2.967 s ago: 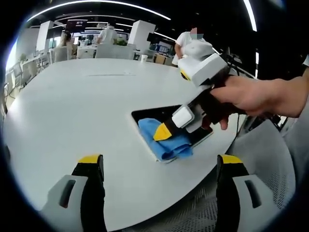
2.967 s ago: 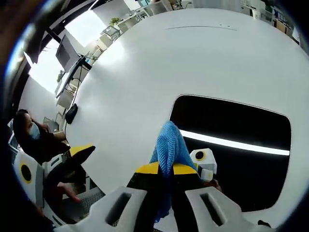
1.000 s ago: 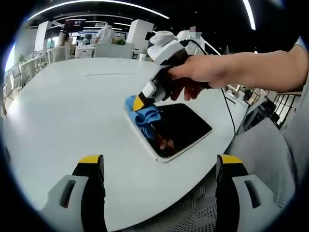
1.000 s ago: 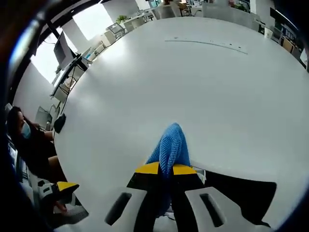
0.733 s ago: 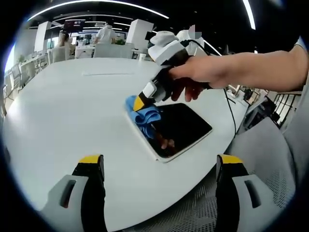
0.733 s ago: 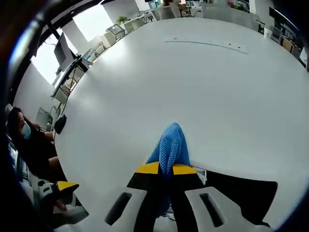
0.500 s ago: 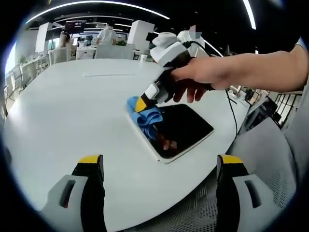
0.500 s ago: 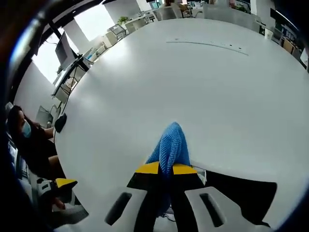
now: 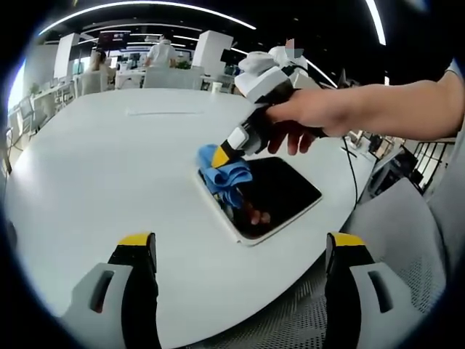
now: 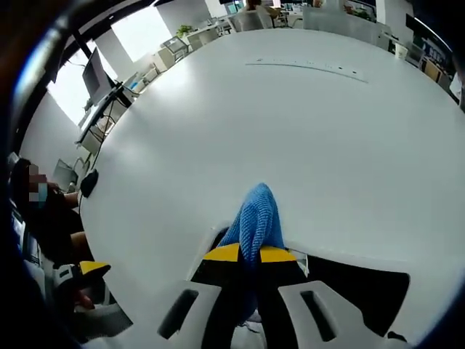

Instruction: Wipe the mirror surface with the cleaning cloth until all visible marks leave the cleaned area.

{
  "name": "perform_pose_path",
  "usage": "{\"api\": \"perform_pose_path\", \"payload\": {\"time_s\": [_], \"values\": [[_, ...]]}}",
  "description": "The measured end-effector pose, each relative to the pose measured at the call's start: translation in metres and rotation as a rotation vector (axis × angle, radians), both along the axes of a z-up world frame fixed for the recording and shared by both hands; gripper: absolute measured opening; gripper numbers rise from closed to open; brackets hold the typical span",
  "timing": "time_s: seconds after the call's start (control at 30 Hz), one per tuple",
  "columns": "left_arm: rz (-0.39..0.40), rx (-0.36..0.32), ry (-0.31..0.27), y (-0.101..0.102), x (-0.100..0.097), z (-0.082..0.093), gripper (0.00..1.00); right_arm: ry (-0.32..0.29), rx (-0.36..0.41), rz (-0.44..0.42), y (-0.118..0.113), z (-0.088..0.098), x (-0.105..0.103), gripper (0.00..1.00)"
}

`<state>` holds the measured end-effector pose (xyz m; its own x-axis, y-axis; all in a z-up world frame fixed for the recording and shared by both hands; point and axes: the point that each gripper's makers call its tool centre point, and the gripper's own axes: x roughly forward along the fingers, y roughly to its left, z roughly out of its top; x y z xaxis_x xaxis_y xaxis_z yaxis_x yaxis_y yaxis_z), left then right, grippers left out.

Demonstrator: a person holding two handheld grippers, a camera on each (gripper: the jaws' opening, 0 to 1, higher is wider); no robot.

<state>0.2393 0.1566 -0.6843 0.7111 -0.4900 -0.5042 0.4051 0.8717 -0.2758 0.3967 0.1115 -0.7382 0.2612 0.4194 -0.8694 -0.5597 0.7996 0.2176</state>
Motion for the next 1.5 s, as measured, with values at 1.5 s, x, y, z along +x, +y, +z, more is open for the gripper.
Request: {"api": "perform_pose_path", "payload": {"time_s": [1.5], "values": [[-0.003,0.004,0.013,0.001,0.0,-0.006,0.95,-0.011,-0.015,-0.038,-0.034,-0.001,0.009,0.02]]}}
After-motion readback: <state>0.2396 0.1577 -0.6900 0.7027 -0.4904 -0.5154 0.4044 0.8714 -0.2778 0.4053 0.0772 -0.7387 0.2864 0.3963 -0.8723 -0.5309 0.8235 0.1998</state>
